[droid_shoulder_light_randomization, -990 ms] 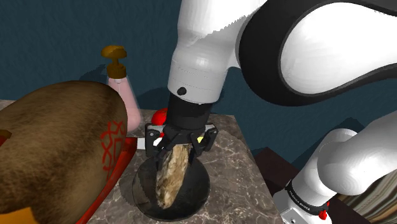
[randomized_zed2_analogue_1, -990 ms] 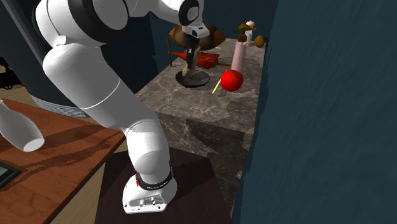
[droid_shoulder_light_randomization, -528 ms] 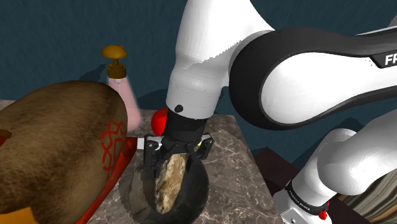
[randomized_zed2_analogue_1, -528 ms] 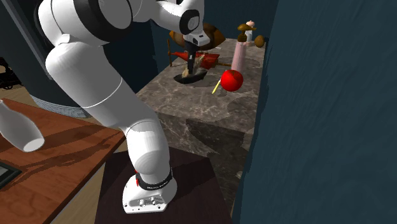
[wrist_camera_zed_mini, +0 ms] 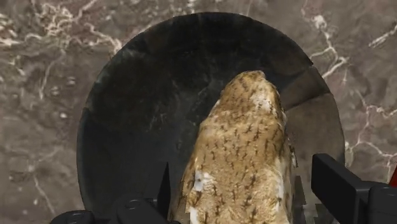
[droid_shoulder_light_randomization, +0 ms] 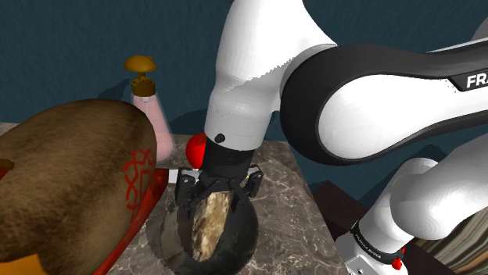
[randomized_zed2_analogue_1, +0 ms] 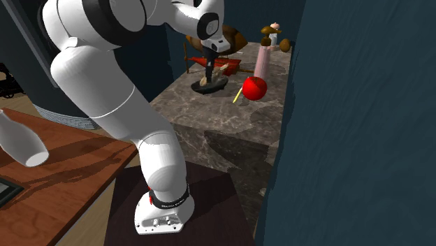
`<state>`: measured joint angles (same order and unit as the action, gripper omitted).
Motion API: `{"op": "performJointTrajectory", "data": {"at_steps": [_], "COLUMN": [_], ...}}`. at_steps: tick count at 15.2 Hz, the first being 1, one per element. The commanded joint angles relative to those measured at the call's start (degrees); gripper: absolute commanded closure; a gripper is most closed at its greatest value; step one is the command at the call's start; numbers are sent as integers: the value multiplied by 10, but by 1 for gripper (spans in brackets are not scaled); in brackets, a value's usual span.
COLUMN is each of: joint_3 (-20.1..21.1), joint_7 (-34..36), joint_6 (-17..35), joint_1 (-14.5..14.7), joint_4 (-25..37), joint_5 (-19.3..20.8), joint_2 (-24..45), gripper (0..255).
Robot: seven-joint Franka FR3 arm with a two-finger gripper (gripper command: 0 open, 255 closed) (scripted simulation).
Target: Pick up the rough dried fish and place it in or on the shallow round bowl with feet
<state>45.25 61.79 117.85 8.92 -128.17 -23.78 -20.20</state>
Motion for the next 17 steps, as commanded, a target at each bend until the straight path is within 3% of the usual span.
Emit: {"op": "performJointTrajectory", "data": {"at_steps": [1, 5, 9, 17], "joint_3": [2, 1, -30, -30], "joint_7": [0, 0, -5, -5], "joint_6": [-1, -2, -79, -79], "joint_1": [1, 1, 2, 2], "joint_4": [-2, -2, 48, 48], "joint_5": [0, 0, 1, 1], "joint_2": [1, 1, -26, -26], "gripper": [0, 0, 0, 0]}}
